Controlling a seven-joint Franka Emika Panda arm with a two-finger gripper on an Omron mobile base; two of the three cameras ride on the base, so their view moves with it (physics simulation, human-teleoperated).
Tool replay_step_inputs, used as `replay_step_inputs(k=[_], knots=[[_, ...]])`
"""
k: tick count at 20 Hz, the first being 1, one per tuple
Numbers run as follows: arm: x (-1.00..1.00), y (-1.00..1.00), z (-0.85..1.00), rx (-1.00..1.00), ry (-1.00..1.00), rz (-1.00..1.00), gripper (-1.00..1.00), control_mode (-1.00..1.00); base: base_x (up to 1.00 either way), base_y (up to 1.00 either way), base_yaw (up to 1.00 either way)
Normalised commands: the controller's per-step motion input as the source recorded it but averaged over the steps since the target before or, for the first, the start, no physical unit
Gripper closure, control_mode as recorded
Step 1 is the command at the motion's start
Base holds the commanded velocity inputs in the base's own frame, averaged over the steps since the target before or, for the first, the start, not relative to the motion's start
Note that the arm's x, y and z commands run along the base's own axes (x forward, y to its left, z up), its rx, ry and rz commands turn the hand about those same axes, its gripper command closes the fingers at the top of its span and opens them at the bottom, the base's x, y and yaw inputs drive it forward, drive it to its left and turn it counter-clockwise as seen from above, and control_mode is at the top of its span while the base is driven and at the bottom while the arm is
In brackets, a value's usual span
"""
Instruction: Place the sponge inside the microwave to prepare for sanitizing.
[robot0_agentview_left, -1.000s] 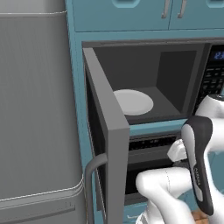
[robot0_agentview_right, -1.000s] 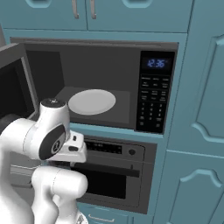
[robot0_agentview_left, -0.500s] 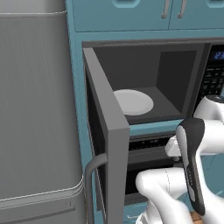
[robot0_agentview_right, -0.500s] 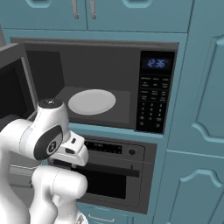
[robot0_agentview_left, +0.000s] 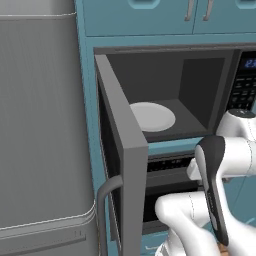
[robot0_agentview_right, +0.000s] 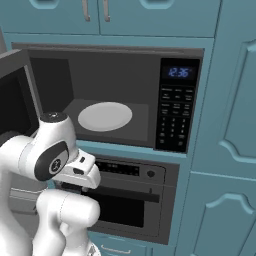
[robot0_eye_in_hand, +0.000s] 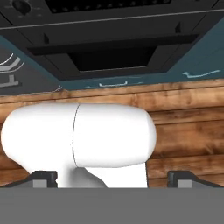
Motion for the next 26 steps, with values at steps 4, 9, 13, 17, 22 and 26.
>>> replay_step_inputs(k=[4,9,13,17,22,26], knots=[[-0.03,0.00,-0.11,0.00,0.00,0.00,-1.00,-1.00,0.00,0.00,0.00],[0.00,0.00,0.00,0.00,0.00,0.00,-1.00,1.00,-0.36,-0.01,-0.02],[0.00,0.00,0.00,0.00,0.00,0.00,-1.00,1.00,-0.54,0.00,-0.04],[0.00,0.00,0.00,0.00,0.00,0.00,-1.00,1.00,-0.54,0.00,-0.02],[0.00,0.00,0.00,0.00,0.00,0.00,-1.00,1.00,-0.61,0.00,-0.02],[0.00,0.00,0.00,0.00,0.00,0.00,-1.00,1.00,-0.72,0.00,-0.01]])
